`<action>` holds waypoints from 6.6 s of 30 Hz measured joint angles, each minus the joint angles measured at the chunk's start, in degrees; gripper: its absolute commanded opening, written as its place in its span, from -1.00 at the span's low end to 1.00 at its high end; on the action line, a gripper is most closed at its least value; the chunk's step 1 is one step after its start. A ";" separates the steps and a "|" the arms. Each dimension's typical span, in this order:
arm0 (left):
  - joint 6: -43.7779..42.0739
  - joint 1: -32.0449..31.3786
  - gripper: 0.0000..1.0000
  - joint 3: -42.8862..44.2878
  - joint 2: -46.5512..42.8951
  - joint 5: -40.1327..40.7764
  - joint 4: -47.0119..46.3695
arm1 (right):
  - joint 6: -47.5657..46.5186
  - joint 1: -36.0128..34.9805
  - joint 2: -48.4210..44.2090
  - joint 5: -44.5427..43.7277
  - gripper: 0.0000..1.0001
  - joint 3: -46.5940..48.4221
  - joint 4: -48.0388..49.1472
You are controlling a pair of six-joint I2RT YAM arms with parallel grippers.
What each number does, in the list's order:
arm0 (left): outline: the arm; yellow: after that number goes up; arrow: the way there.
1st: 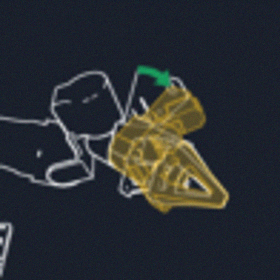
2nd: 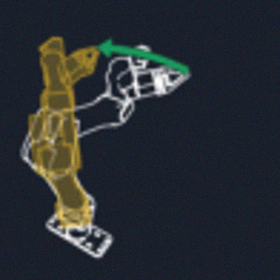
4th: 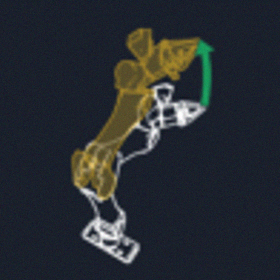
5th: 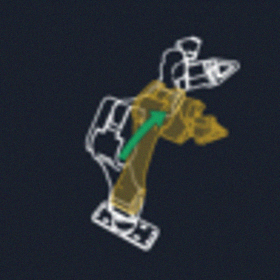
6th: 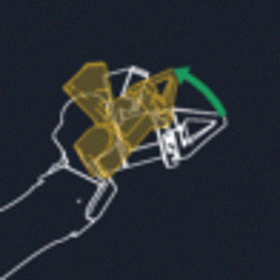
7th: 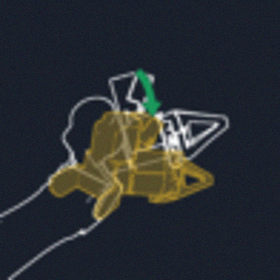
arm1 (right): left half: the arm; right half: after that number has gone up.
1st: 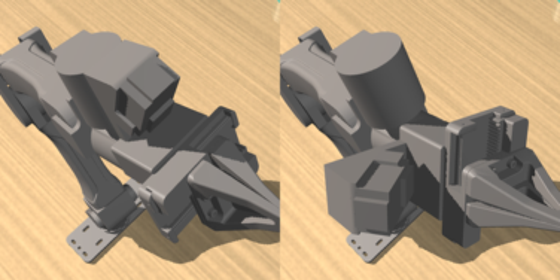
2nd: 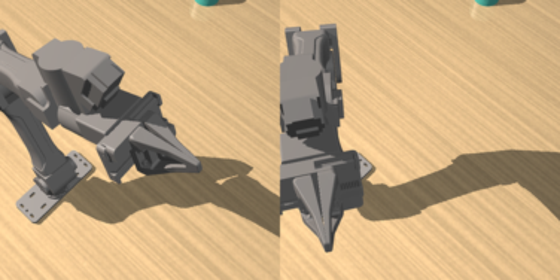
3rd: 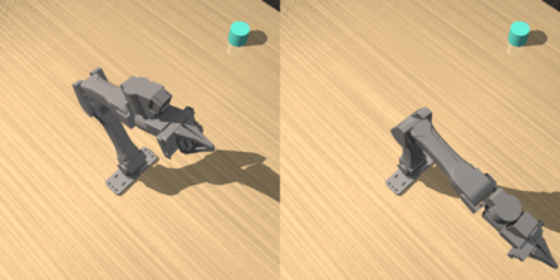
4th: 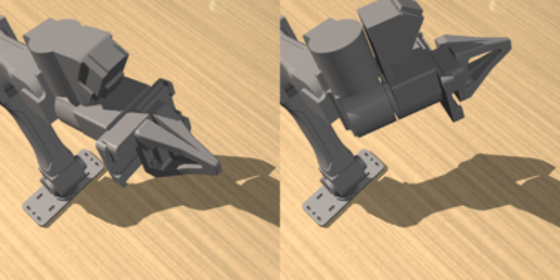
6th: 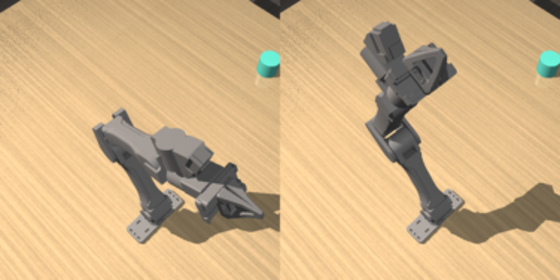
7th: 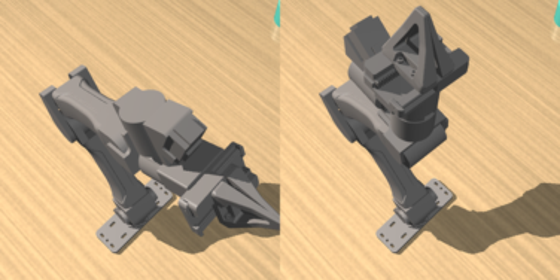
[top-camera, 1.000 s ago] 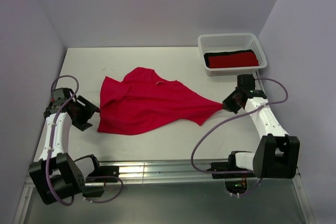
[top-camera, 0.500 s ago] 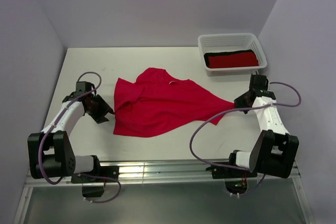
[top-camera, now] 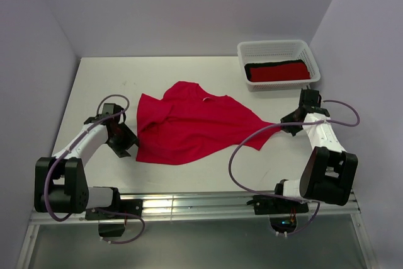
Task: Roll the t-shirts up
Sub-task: Flatten the tshirt, then fold the tshirt
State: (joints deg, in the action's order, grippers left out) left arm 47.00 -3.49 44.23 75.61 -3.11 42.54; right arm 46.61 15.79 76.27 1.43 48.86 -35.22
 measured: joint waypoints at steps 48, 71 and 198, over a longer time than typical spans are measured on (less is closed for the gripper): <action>12.76 -2.54 -0.99 20.55 -10.82 4.92 14.47 | -0.24 -11.19 -15.87 2.23 -1.00 8.50 -8.41; 13.18 -2.32 -0.99 61.13 -38.05 22.25 15.76 | 1.84 -18.36 -33.09 11.91 -1.00 49.09 4.66; -4.24 18.12 0.92 34.80 37.81 7.02 11.89 | 2.84 -31.80 -19.39 1.03 -0.04 -22.18 -11.96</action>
State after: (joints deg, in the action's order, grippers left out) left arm 42.76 14.63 79.02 113.43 3.90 54.43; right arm 49.45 -16.01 56.88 2.46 26.68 -47.18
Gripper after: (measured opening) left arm 0.928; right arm 0.438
